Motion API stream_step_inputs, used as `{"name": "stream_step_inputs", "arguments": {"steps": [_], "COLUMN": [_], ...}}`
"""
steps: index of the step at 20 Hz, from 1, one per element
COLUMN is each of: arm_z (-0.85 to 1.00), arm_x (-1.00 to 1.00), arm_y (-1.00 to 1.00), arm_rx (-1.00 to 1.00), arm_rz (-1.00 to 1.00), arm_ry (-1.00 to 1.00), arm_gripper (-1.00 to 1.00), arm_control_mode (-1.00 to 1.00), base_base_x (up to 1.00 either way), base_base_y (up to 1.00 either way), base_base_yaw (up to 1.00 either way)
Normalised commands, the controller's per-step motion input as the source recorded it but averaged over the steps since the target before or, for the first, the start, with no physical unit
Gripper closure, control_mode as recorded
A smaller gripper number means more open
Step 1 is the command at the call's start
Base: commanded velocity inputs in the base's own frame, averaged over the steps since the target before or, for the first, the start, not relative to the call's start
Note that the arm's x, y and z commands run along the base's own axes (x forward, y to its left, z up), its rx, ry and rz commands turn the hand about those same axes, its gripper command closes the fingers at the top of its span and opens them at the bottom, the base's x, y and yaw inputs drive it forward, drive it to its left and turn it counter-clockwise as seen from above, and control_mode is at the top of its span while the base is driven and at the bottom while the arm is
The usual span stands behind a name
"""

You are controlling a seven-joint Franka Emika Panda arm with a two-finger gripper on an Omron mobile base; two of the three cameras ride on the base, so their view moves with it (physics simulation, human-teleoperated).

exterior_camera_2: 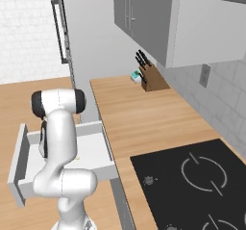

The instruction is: Take a straw from the drawer in front and place it inside the glass cup on the dining counter.

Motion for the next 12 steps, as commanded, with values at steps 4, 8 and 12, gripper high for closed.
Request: {"name": "stream_step_inputs", "arguments": {"steps": [4, 8, 12], "arm_z": [-0.13, -0.05, 0.0], "arm_x": [-0.04, 0.0, -0.01], "arm_y": [0.0, 0.0, 0.0], "arm_rx": [0.0, 0.0, 0.03], "arm_rz": [0.0, 0.0, 0.0], "arm_ry": [-0.05, -0.04, -0.01], "arm_gripper": [1.0, 1.0, 1.0], "arm_control_mode": [-1.0, -1.0, -1.0], "base_base_x": [0.0, 0.0, 0.0], "base_base_y": [0.0, 0.0, 0.0], "base_base_yaw": [0.0, 0.0, 0.0]}}
